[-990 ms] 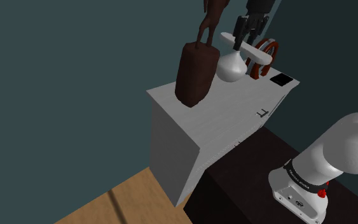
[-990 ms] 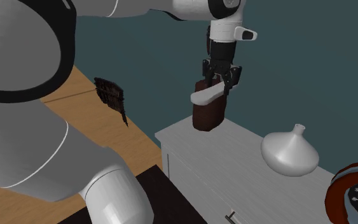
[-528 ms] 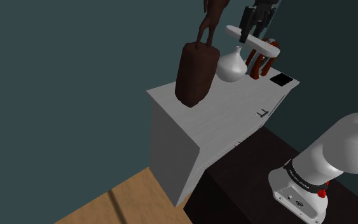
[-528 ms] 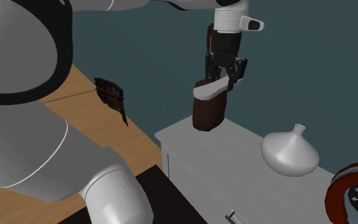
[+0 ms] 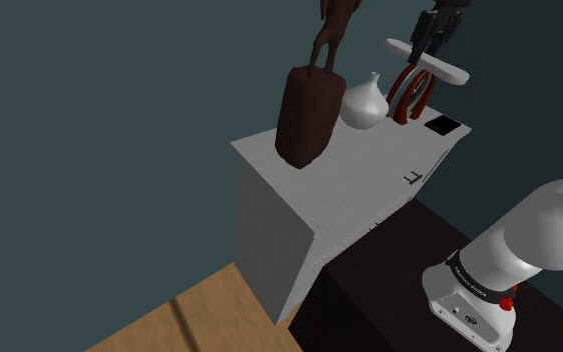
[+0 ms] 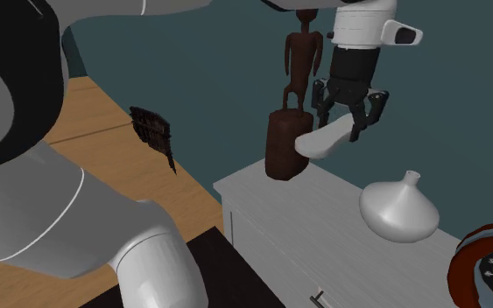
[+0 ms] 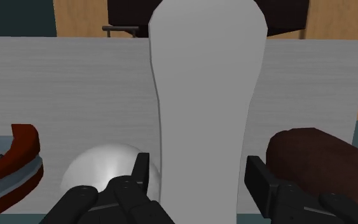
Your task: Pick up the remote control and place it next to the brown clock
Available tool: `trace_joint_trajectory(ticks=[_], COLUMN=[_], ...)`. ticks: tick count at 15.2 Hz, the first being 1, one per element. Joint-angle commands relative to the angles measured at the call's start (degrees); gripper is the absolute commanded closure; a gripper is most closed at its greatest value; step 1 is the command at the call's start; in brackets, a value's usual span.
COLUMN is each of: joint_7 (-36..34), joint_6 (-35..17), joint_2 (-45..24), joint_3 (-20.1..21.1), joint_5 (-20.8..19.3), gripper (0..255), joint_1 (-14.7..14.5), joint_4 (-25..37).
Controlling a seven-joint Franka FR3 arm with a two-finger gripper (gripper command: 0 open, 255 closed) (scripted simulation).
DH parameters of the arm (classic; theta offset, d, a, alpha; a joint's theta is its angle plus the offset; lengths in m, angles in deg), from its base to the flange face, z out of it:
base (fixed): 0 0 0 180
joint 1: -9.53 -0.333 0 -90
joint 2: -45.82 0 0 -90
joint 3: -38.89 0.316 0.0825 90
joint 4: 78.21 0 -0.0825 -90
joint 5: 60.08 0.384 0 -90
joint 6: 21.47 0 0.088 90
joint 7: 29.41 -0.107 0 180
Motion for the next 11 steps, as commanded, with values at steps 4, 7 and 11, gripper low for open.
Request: trace_joint_trajectory(ticks=[4,7,11], joint_7=[7.2,11.4,16.9], joint_6=[-0.5,-0.6,-1.7], joint_2=[-0.3,-1.2,-3.0], joint_3=[-5.3,-8.5,-12.6], joint_5=[-2.3,-3.6,-4.9], gripper=[255,255,255], joint_1=[2.3,3.6,5.3], joint_4=[0.2,1.2,2.4])
